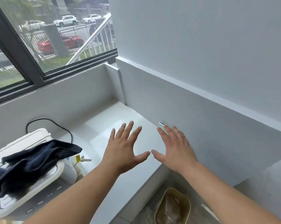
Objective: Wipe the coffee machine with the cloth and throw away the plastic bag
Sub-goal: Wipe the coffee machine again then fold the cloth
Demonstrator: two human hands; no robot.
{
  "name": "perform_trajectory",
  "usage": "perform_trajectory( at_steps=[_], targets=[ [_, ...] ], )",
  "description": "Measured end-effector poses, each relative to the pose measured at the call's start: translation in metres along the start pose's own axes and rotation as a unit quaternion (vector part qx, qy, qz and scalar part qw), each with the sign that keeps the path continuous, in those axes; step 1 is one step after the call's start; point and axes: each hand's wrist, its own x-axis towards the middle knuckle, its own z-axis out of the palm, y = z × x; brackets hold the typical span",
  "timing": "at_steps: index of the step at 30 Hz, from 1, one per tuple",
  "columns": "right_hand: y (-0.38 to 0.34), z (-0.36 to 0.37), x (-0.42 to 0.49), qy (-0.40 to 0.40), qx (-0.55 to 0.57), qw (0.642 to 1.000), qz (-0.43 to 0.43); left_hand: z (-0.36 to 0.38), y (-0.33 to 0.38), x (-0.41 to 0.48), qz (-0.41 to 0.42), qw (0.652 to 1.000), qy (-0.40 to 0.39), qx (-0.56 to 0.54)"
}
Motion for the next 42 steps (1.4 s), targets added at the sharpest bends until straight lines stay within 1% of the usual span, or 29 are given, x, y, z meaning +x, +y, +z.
perform_trajectory(
  at_steps=[4, 16, 27, 36, 42],
  targets=[
    [-0.022, -0.024, 0.017, 0.023, 0.003, 0.999, -0.042, -0.036, -0.011, -0.008, -0.028, 0.999, 0.038, 0.023],
    [-0.096, -0.071, 0.052, 0.06, 0.013, 0.985, -0.163, -0.115, -0.047, -0.047, -0.12, 0.983, 0.108, 0.085],
    [-0.163, -0.076, 0.068, 0.062, 0.01, 0.974, -0.22, -0.151, -0.095, -0.091, -0.187, 0.969, 0.12, 0.108],
    [-0.229, -0.071, 0.074, 0.057, 0.024, 0.964, -0.259, -0.167, -0.141, -0.126, -0.214, 0.962, 0.129, 0.112],
    [-0.268, -0.062, 0.077, 0.046, 0.004, 0.957, -0.285, -0.173, -0.17, -0.151, -0.246, 0.954, 0.114, 0.127]
  ],
)
